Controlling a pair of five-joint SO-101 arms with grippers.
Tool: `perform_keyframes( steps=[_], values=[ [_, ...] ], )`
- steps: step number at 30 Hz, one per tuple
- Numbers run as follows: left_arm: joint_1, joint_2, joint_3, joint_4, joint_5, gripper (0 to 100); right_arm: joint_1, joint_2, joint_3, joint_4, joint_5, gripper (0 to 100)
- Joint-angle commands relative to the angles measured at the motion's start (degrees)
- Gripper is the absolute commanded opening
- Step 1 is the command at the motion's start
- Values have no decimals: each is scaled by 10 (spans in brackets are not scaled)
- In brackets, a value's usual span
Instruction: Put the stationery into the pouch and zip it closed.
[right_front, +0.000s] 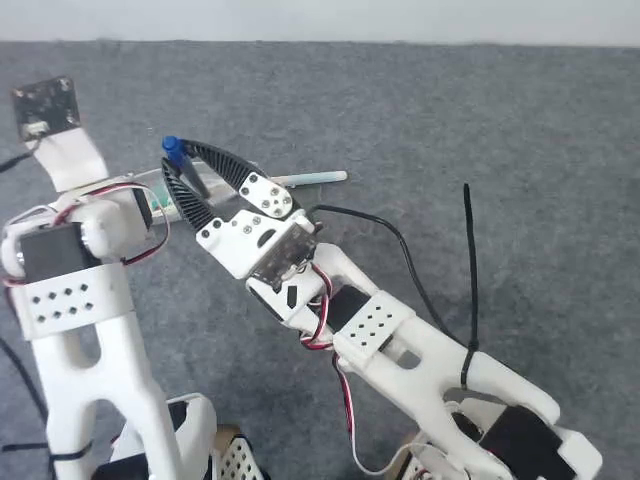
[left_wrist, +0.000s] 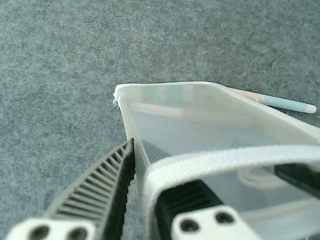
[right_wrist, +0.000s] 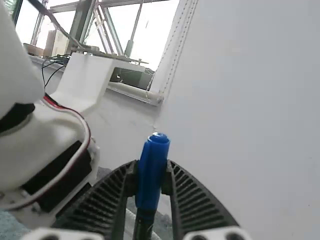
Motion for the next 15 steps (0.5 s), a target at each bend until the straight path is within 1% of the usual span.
perform_keyframes(
  steps=[1, 3, 4, 9, 15],
  values=[
    [8, -6, -4, -2, -7, 12, 7, -7, -13, -11, 15, 124],
    [8, -6, -4, -2, -7, 12, 7, -7, -13, -10, 15, 202],
    [8, -6, -4, -3, -7, 12, 7, -7, -13, -10, 15, 214],
    [8, -6, -4, -3, -7, 12, 6, -11, -13, -11, 15, 154],
    [8, -6, -4, -2, -7, 12, 8, -29, -14, -10, 16, 150]
  ],
)
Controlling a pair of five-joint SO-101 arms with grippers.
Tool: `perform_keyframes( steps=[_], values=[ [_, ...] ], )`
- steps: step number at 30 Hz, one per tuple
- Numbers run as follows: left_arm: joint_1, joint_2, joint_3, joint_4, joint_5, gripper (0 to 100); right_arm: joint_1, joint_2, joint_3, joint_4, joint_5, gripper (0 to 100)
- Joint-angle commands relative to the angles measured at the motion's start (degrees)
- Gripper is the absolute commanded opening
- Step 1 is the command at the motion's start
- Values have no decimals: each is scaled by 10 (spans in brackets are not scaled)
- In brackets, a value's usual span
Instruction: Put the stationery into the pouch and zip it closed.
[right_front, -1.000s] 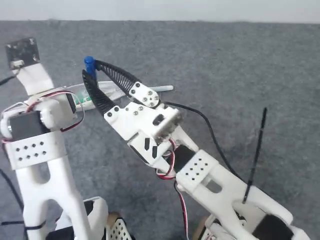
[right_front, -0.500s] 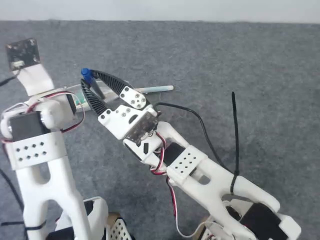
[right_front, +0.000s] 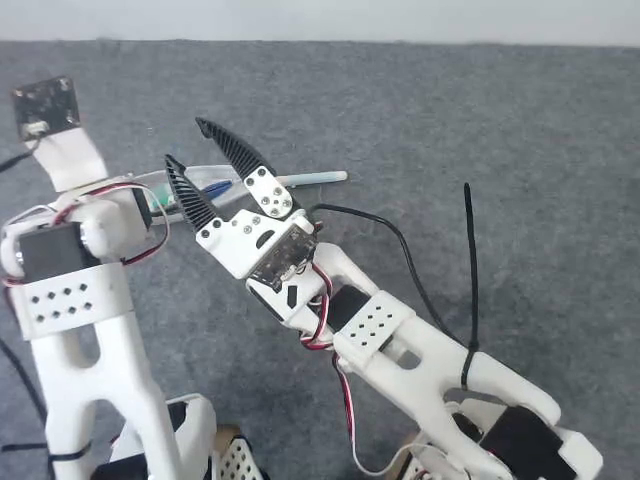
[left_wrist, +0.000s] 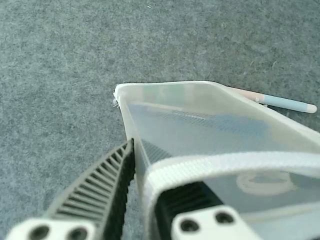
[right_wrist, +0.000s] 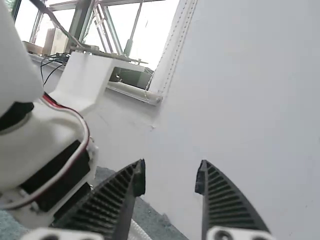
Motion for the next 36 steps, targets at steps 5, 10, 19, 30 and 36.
perform_keyframes(
  steps=[5, 10, 19, 30, 36],
  values=[
    [7, -6, -4, -1, -7, 12, 32, -109, -11, 5, 10, 149],
    [7, -6, -4, -1, -7, 12, 73, -158, -38, 96, -29, 149],
    [7, -6, -4, -1, -8, 12, 79, -166, -98, 228, -103, 148],
    [7, -3, 3, -9, -8, 12, 82, -196, -113, 372, -103, 148],
    [7, -5, 7, -12, -8, 12, 119, -265, -111, 524, -105, 148]
  ],
)
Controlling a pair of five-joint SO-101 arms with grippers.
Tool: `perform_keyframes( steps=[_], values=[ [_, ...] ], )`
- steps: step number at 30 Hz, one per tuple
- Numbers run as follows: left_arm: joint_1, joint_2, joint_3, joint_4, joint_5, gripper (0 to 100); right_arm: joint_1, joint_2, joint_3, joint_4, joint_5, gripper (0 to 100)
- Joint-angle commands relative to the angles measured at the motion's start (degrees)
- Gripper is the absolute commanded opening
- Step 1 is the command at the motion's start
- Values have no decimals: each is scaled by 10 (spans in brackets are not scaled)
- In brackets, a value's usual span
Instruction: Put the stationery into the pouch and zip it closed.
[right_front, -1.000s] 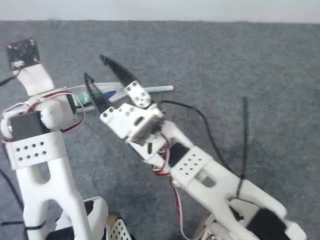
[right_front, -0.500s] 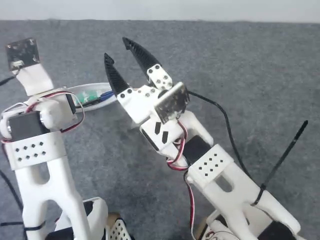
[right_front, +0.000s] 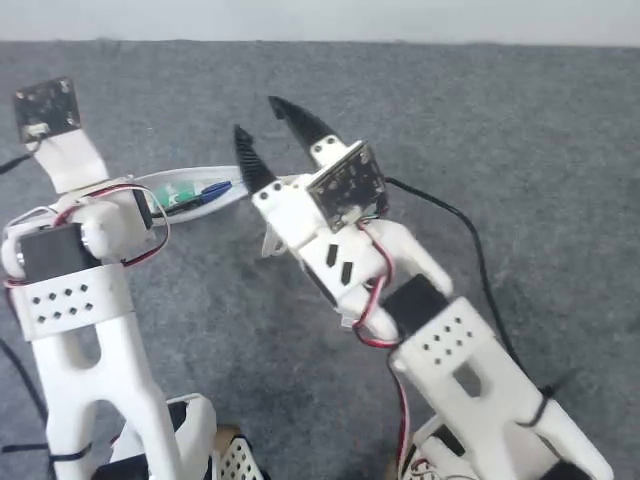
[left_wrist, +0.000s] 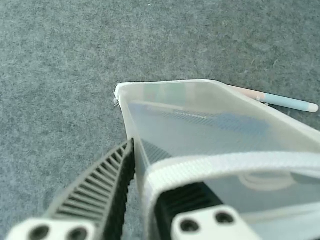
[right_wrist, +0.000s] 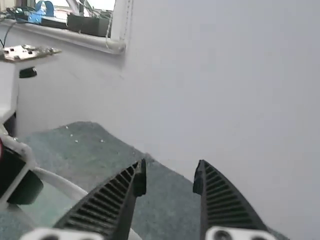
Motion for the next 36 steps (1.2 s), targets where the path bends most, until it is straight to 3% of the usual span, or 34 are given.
perform_keyframes(
  steps=[1, 11, 21, 36],
  values=[
    [7, -5, 0, -11, -8, 12, 26, -58, -35, 87, -9, 148],
    [7, -5, 1, -11, -8, 12, 75, -103, -34, 300, -96, 148],
    [7, -4, 1, -11, -8, 12, 102, -22, -36, 469, -172, 151],
    [5, -5, 2, -10, -8, 12, 103, 238, -49, 444, -224, 151]
  ],
)
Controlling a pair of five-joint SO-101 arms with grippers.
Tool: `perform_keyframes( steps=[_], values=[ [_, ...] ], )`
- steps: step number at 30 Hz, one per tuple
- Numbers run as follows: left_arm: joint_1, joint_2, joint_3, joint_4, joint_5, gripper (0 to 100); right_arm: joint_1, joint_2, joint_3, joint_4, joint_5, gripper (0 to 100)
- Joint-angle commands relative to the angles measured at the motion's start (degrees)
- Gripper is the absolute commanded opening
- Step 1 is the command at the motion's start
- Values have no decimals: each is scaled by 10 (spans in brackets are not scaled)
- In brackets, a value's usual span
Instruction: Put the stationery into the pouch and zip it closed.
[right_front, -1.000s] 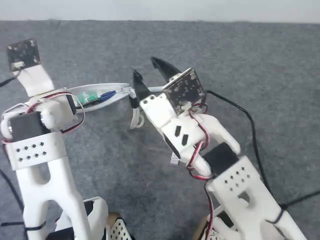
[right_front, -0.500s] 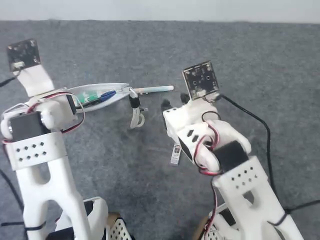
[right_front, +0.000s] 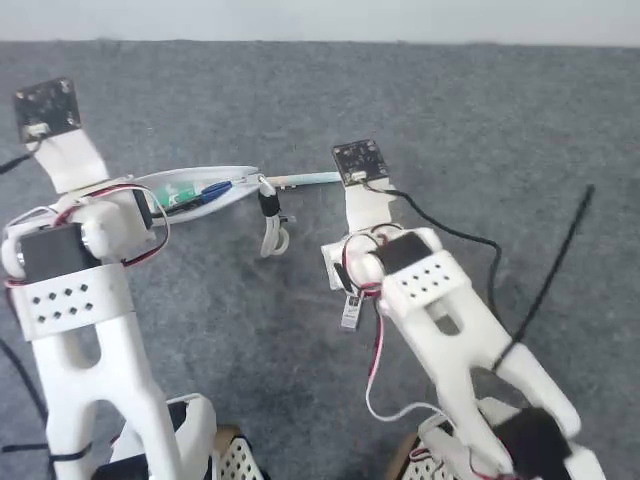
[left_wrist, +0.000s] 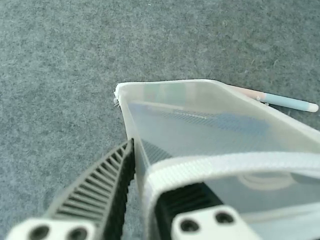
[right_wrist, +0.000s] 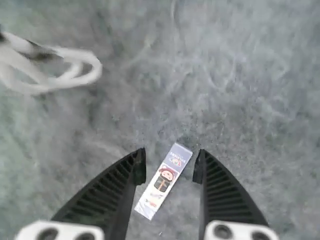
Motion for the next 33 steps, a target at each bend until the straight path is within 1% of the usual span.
perform_keyframes(
  steps=[1, 5, 9, 13, 18, 23, 31, 33],
  values=[
    [-3, -5, 2, -10, -8, 12, 8, 30, -45, -11, -36, 151],
    [-33, -5, 2, -11, -8, 12, 7, 73, -53, -15, -46, 151],
    [-33, -5, 2, -11, -8, 12, 8, 116, -64, -27, -48, 149],
    [-33, -5, 2, -11, -8, 12, 7, 160, -83, -22, -73, 148],
    [-35, -5, 2, -9, -8, 12, 8, 205, -97, -21, -74, 144],
    [-35, -5, 2, -8, -8, 12, 8, 228, -99, -22, -75, 58],
    [-36, -5, 2, -8, -8, 12, 8, 230, -98, -21, -74, 35],
    [-36, -5, 2, -8, -8, 12, 8, 228, -99, -14, -72, 4]
  ],
)
